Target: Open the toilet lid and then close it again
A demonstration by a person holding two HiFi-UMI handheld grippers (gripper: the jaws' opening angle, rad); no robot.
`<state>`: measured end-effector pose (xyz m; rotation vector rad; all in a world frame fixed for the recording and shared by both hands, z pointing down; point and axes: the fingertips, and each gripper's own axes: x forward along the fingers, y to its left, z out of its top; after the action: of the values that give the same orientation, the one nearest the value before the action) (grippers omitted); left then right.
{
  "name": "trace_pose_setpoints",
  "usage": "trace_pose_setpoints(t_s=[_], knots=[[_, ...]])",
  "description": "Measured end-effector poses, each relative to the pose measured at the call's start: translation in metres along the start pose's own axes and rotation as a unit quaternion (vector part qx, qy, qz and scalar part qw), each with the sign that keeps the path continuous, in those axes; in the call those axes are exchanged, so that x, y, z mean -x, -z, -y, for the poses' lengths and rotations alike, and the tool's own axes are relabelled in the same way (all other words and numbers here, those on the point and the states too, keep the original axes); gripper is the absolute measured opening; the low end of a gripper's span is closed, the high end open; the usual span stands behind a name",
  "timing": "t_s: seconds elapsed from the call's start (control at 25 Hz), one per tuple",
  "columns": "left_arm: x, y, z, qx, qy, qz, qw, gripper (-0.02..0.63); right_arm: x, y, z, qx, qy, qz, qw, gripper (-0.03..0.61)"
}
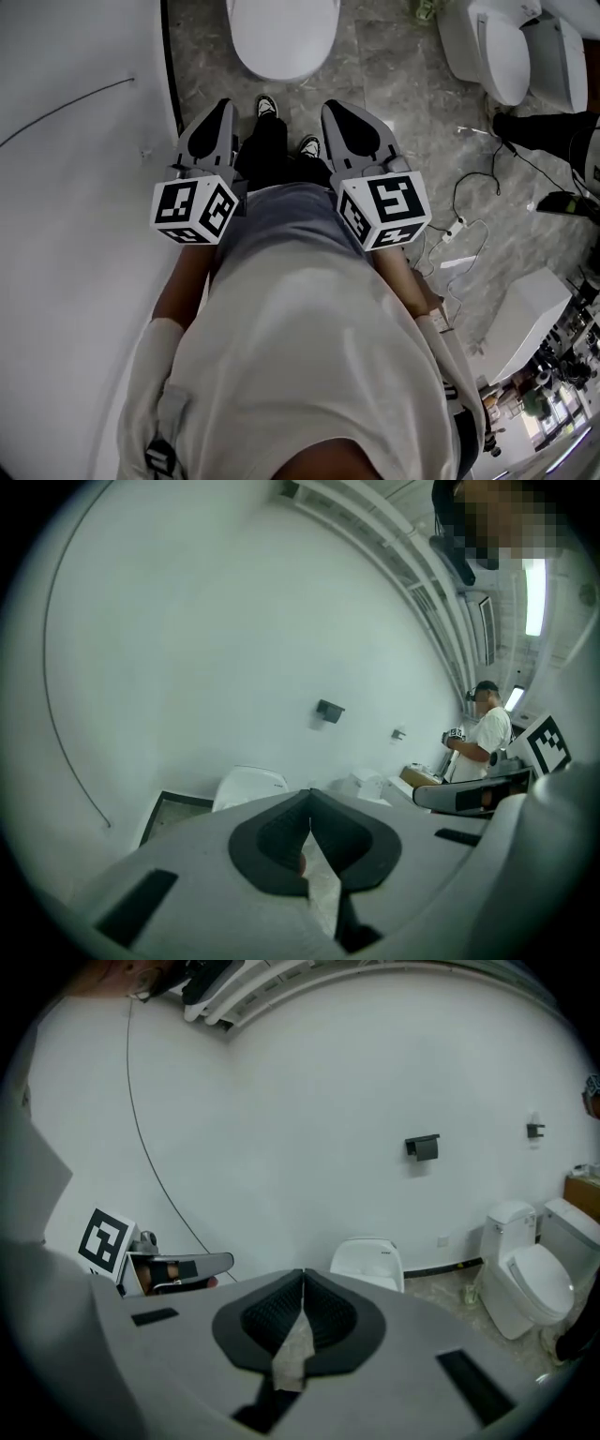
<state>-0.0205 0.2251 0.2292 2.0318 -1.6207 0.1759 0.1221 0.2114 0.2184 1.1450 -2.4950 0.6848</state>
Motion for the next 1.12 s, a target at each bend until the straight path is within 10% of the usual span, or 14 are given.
trace_pose_setpoints(t_s=[0.48,1.12], knots=[[-0.078,-0.073,-0.083,0.007,0.042,0.025,0.9988,0.008,-0.111,-0.061,-0.011,0.016,0.01,0.003,1.0,0.011],[-0.126,-0.055,-0.154,0.072,0.028,-0.018,0.9968,0.008,-0.17,-0.049,-0.015,-0.004,-0.004,-0.043,0.999,0.011]])
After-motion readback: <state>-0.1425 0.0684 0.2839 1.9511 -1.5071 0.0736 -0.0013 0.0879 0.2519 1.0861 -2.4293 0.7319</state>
